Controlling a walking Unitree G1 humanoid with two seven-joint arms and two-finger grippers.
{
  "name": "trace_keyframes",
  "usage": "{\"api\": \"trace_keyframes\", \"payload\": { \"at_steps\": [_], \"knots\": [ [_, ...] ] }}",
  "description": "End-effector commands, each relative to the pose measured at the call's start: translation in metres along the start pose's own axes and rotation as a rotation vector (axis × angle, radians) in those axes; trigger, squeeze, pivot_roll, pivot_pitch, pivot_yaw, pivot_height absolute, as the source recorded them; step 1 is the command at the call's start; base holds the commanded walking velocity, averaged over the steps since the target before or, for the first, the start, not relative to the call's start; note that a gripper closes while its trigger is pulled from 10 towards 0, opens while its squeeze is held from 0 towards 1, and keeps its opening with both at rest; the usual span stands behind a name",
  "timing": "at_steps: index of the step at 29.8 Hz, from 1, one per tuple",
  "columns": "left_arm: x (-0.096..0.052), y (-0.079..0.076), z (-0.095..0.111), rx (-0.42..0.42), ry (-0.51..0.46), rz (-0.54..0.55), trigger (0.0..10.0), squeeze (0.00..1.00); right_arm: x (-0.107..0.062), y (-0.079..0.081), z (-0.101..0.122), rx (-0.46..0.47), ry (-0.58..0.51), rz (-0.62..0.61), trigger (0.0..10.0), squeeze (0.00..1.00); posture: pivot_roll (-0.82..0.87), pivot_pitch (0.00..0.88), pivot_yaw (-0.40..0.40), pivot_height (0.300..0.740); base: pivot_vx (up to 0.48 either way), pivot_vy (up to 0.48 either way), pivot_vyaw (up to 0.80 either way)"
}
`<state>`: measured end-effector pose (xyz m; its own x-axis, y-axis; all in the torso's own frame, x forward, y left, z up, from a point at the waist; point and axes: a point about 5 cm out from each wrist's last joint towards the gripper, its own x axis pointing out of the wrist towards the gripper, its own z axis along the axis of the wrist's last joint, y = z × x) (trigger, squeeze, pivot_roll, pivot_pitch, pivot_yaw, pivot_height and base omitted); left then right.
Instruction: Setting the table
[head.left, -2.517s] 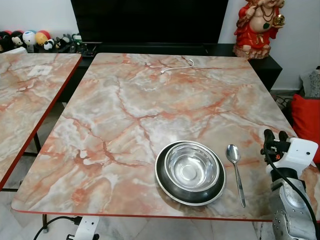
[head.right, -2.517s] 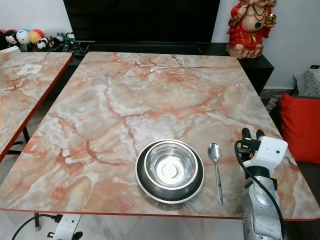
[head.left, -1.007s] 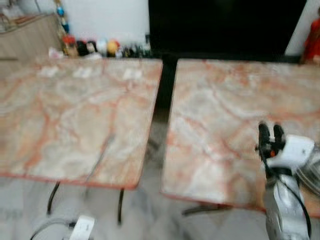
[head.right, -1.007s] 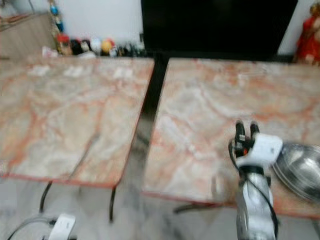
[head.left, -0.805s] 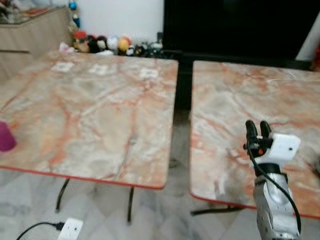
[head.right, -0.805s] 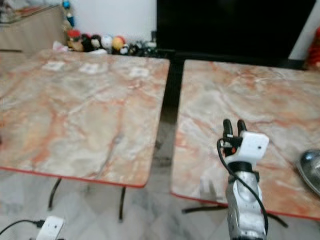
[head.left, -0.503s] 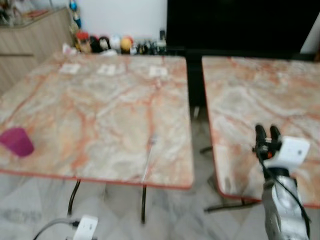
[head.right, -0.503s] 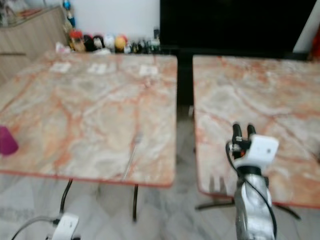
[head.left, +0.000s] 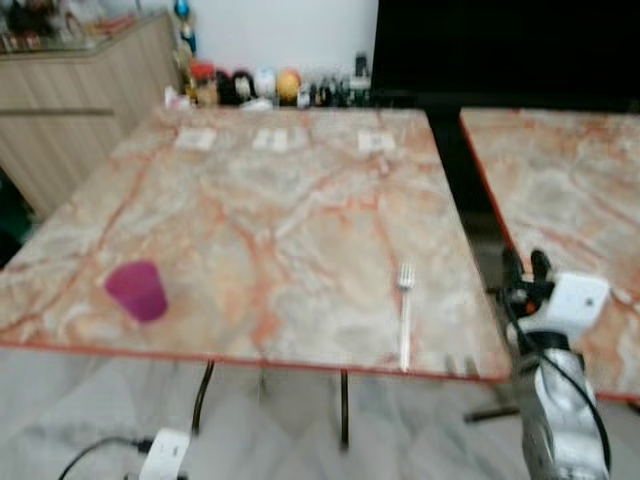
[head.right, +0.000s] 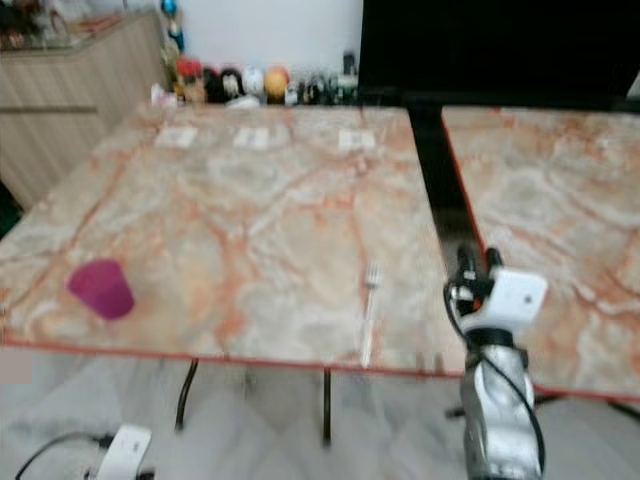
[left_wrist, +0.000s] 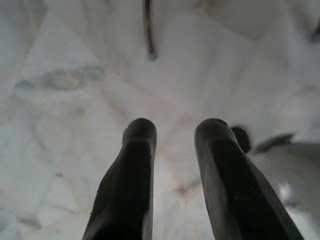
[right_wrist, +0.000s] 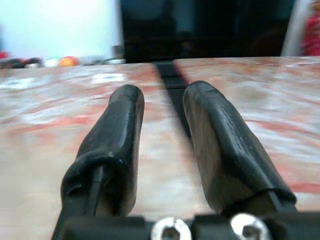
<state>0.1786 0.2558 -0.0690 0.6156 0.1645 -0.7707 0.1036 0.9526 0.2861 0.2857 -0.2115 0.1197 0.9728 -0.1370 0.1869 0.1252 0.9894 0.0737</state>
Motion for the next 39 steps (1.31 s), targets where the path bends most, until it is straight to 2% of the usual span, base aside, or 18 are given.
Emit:
{"api": "trace_keyframes", "payload": {
  "at_steps": [1, 10, 13, 14, 21, 23, 24, 25, 27, 30, 39],
  "knots": [
    [-0.001, 0.000, -0.005, -0.002, 0.017, -0.004, 10.0, 0.00, 0.001, -0.001, 0.003, -0.011, -0.006, 0.003, 10.0, 0.00, 0.07, 0.001, -0.013, 0.740, 0.000, 0.000, 0.00],
    [-0.001, -0.001, -0.004, -0.006, 0.008, -0.008, 10.0, 0.00, 0.001, -0.004, -0.004, -0.008, 0.037, -0.019, 10.0, 0.00, 0.07, 0.010, -0.017, 0.740, 0.000, 0.000, 0.00],
    [-0.001, -0.002, -0.004, -0.006, 0.009, -0.012, 10.0, 0.00, 0.001, -0.005, -0.013, -0.034, 0.101, -0.021, 10.0, 0.00, 0.07, 0.011, -0.016, 0.740, 0.000, 0.000, 0.00],
    [-0.001, -0.003, -0.004, -0.007, 0.009, -0.014, 10.0, 0.00, 0.002, -0.004, -0.016, -0.034, 0.115, -0.013, 10.0, 1.00, 0.07, 0.011, -0.016, 0.740, 0.000, 0.000, 0.00],
    [-0.001, -0.004, -0.006, -0.008, 0.011, -0.020, 10.0, 0.00, 0.009, 0.008, -0.033, -0.049, 0.243, 0.037, 10.0, 1.00, 0.07, 0.013, -0.015, 0.740, 0.000, 0.000, 0.00],
    [-0.001, -0.005, -0.006, -0.008, 0.011, -0.021, 10.0, 0.00, 0.011, 0.009, -0.034, -0.050, 0.249, 0.034, 10.0, 1.00, 0.07, 0.015, -0.015, 0.740, 0.000, 0.000, 0.00],
    [-0.002, -0.005, -0.007, -0.009, 0.010, -0.023, 10.0, 0.00, 0.016, 0.012, -0.033, -0.025, 0.246, 0.039, 10.0, 0.59, 0.08, 0.014, -0.013, 0.740, 0.000, 0.000, 0.00],
    [-0.002, -0.005, -0.007, -0.006, 0.012, -0.025, 10.0, 0.00, 0.020, 0.017, -0.036, -0.012, 0.273, 0.047, 10.0, 0.00, 0.07, 0.015, -0.007, 0.740, 0.000, 0.000, 0.00],
    [-0.002, -0.005, -0.007, -0.005, 0.013, -0.026, 10.0, 0.00, 0.022, 0.019, -0.038, -0.014, 0.296, 0.050, 10.0, 0.00, 0.07, 0.015, -0.007, 0.740, 0.000, 0.000, 0.00],
    [-0.001, -0.005, -0.006, 0.000, 0.012, -0.031, 10.0, 0.00, 0.031, 0.028, -0.052, -0.006, 0.385, 0.051, 10.0, 0.00, 0.07, 0.012, -0.005, 0.740, 0.000, 0.000, 0.00],
    [-0.001, -0.004, -0.003, -0.004, 0.003, -0.030, 10.0, 0.00, 0.036, 0.028, -0.066, 0.069, 0.493, 0.004, 10.0, 0.00, 0.07, 0.012, 0.001, 0.740, 0.000, 0.000, 0.00]
  ]
}}
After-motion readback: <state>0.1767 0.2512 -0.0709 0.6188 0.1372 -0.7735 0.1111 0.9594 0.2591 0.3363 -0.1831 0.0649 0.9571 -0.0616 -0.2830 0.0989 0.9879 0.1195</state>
